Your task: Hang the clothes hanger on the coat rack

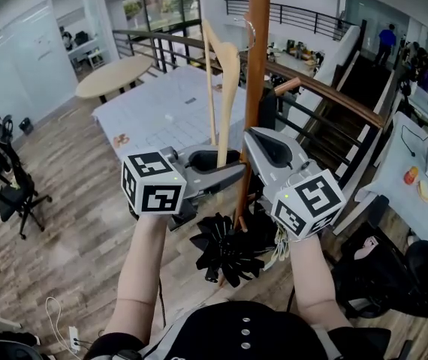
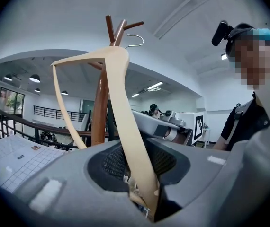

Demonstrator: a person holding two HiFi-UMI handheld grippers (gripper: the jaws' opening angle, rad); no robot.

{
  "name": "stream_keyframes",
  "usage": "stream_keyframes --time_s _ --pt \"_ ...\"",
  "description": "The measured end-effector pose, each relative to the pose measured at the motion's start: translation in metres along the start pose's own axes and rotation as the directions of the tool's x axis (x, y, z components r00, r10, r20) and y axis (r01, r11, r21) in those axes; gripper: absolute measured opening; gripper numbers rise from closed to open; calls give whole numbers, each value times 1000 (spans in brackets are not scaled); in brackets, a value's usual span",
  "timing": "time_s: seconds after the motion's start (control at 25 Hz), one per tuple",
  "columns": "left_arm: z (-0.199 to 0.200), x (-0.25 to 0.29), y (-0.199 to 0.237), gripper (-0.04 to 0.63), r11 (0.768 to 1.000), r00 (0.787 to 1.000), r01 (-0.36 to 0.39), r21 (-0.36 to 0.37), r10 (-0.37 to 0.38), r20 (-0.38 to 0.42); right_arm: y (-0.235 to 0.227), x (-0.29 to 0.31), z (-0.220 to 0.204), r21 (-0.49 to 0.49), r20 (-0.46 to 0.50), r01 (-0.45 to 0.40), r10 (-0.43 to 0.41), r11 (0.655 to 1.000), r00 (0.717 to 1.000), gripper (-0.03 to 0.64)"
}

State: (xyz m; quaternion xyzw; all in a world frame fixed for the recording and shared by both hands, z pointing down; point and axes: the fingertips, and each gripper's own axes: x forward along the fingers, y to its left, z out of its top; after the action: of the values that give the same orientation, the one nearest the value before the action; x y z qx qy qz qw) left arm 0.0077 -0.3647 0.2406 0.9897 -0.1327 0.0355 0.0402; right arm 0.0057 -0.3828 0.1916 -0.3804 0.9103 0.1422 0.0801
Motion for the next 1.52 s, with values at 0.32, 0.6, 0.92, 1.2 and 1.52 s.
stream_keyframes --time_s 0.32,0.6,0.92,1.2,1.52 --pt "27 7 8 121 999 1000 24 31 -24 18 -10 10 18 -34 34 4 -3 999 999 2" --pt "44 8 15 121 997 999 34 64 -35 14 -19 19 32 -39 68 17 -14 999 998 2" --pt "64 12 26 117 995 999 39 93 -42 27 -31 25 50 -62 104 34 -28 997 994 2" --pt "74 17 38 117 995 998 55 84 -58 22 -41 29 60 -74 129 50 -41 996 991 2" --pt "85 19 46 117 996 998 63 70 -65 24 -49 34 70 -88 134 59 -47 994 990 2"
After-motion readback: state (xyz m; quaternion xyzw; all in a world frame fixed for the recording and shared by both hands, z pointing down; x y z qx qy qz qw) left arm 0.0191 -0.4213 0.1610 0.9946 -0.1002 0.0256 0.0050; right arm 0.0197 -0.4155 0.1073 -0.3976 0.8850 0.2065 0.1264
